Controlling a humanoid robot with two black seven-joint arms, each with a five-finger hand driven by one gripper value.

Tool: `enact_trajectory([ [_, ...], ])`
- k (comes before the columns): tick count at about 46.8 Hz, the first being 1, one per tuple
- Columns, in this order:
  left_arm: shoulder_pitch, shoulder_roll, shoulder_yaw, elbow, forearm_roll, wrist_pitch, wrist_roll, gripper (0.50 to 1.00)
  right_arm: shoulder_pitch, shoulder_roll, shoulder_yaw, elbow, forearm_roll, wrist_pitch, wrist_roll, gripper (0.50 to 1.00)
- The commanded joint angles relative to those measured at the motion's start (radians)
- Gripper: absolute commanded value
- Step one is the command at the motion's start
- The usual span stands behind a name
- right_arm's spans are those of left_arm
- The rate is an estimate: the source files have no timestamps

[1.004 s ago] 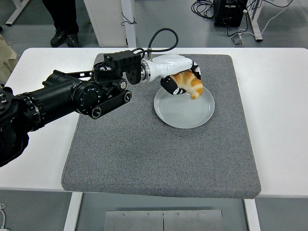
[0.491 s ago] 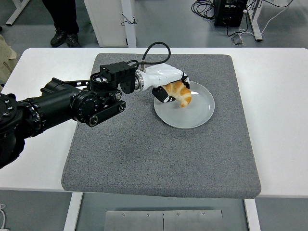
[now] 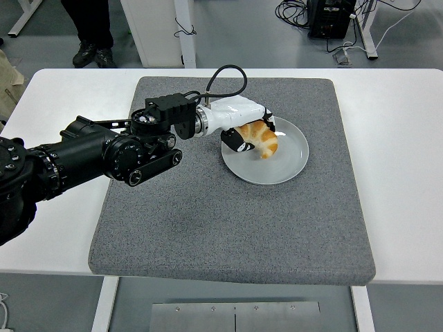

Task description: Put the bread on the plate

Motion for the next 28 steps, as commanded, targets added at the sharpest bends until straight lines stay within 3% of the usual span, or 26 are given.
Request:
enact_trajectory([
  [1, 0.002, 0.0, 0.0, -0.013, 0.004, -0.001, -0.005, 0.5, 0.0, 0.0, 0.0, 0.0, 0.0, 0.0, 0.0, 1.0],
  [28, 0.014, 0.0, 0.044, -0.003, 0.006, 0.019, -0.003, 0.5, 0.0, 0.0, -0.001, 0.0, 0.0, 0.0, 0.0, 1.0],
])
